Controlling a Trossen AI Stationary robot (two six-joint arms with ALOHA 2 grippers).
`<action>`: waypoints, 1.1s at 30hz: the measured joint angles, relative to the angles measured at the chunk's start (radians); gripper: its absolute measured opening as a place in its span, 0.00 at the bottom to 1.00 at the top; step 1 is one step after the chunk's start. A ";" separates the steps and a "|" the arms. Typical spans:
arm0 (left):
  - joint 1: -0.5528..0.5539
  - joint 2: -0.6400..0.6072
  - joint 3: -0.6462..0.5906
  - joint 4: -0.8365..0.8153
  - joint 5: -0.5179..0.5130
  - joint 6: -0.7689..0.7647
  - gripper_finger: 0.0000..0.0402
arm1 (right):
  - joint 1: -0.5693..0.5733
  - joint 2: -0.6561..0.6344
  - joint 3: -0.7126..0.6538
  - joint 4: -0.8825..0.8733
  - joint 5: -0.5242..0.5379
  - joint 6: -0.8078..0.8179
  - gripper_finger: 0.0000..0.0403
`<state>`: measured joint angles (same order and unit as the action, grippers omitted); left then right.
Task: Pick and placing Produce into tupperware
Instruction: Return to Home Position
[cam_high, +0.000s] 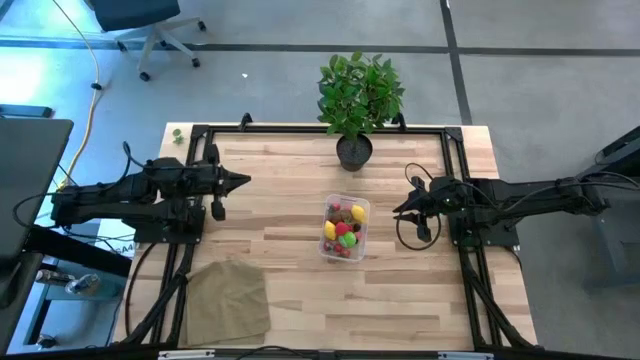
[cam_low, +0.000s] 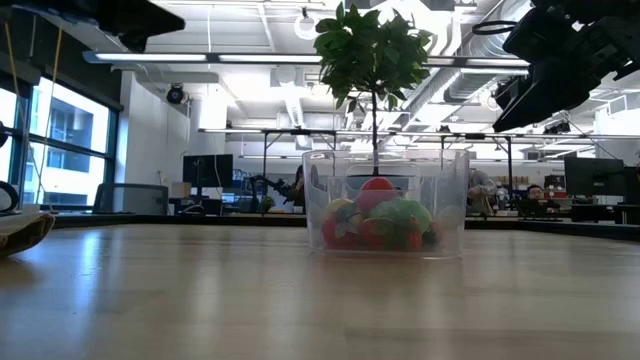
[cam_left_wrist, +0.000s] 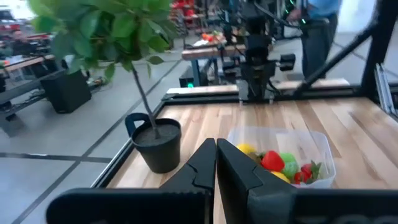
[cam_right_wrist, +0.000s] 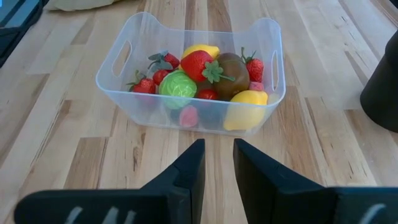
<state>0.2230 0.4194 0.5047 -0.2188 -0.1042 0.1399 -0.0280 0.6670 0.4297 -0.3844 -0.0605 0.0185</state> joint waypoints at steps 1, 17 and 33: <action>0.000 -0.017 -0.011 0.002 -0.011 -0.011 0.01 | 0.000 0.000 0.000 0.000 0.000 0.000 0.18; -0.001 -0.199 -0.076 -0.087 -0.051 -0.041 0.01 | 0.000 0.000 0.000 0.000 0.000 0.000 0.18; 0.000 -0.360 -0.076 -0.204 -0.081 -0.039 0.01 | 0.000 0.000 0.000 0.000 0.000 0.000 0.18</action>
<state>0.2226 0.0595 0.4282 -0.4225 -0.1848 0.1008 -0.0280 0.6674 0.4297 -0.3847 -0.0605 0.0185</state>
